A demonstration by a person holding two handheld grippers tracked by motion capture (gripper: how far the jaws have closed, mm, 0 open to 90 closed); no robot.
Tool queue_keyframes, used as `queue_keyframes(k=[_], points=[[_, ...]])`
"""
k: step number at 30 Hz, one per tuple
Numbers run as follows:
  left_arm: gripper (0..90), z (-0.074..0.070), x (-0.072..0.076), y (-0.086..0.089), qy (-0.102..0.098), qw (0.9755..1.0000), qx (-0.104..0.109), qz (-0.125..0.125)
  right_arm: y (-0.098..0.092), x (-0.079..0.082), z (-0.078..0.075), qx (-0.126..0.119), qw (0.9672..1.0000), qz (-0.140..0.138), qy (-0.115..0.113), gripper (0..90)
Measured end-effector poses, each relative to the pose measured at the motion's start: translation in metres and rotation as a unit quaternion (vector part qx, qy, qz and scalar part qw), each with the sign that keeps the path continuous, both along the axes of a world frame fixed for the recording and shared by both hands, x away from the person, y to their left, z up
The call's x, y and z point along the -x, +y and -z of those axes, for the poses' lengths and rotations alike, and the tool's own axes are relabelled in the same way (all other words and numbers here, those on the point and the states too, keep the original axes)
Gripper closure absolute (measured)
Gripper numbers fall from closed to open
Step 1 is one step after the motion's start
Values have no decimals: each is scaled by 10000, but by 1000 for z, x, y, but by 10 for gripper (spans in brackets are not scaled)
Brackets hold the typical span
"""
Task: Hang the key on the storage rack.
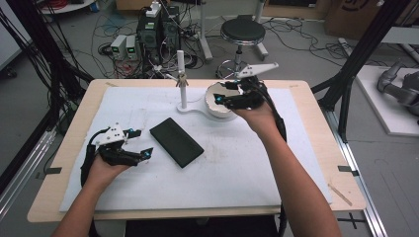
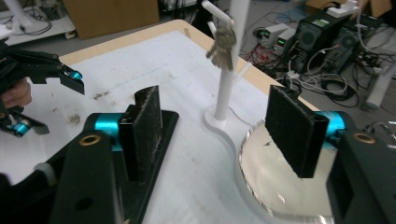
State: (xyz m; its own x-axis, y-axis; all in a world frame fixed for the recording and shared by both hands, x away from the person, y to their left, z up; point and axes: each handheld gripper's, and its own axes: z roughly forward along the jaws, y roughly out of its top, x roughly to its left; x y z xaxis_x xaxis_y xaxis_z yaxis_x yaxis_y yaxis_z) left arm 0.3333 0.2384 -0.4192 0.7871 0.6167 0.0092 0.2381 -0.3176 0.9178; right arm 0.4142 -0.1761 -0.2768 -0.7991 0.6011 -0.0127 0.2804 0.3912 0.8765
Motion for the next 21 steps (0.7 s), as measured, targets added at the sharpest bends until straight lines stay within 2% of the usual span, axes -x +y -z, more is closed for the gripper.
queue_keyframes(k=[1, 3, 4, 6, 10, 11, 17, 19, 20, 21], points=[[170, 0, 0, -1, -1, 10000, 13, -11, -7, 5, 3, -18, 10000, 27, 70, 339], [170, 0, 1, -1, 0, 10000, 16, -12, -12, 9, 6, -27, 10000, 79, 48, 329], [170, 0, 1, -1, -2, 10000, 24, -8, -22, 17, 11, -80, 9999, 101, 71, 320], [170, 0, 0, 0, -10, 10000, 8, -4, -31, 26, 18, -126, 9998, 158, 9, 316], [170, 0, 0, 1, -34, 10000, 30, -11, -44, 37, 30, -228, 9995, 233, 58, 295], [170, 0, 0, 1, -28, 10000, 51, -5, -51, 44, 38, -300, 9992, 274, 42, 285], [170, -1, 0, 1, -32, 9999, 146, -2, -69, 65, 61, -585, 9977, 345, -19, 250], [170, -1, -1, 2, -37, 9999, 149, -2, -72, 68, 66, -615, 9975, 336, -11, 247], [170, -1, -1, 2, -29, 9999, 159, -12, -77, 73, 76, -671, 9971, 354, 6, 239], [170, 0, -1, 2, -35, 9999, 167, -4, -77, 73, 76, -671, 9971, 354, 6, 239]])
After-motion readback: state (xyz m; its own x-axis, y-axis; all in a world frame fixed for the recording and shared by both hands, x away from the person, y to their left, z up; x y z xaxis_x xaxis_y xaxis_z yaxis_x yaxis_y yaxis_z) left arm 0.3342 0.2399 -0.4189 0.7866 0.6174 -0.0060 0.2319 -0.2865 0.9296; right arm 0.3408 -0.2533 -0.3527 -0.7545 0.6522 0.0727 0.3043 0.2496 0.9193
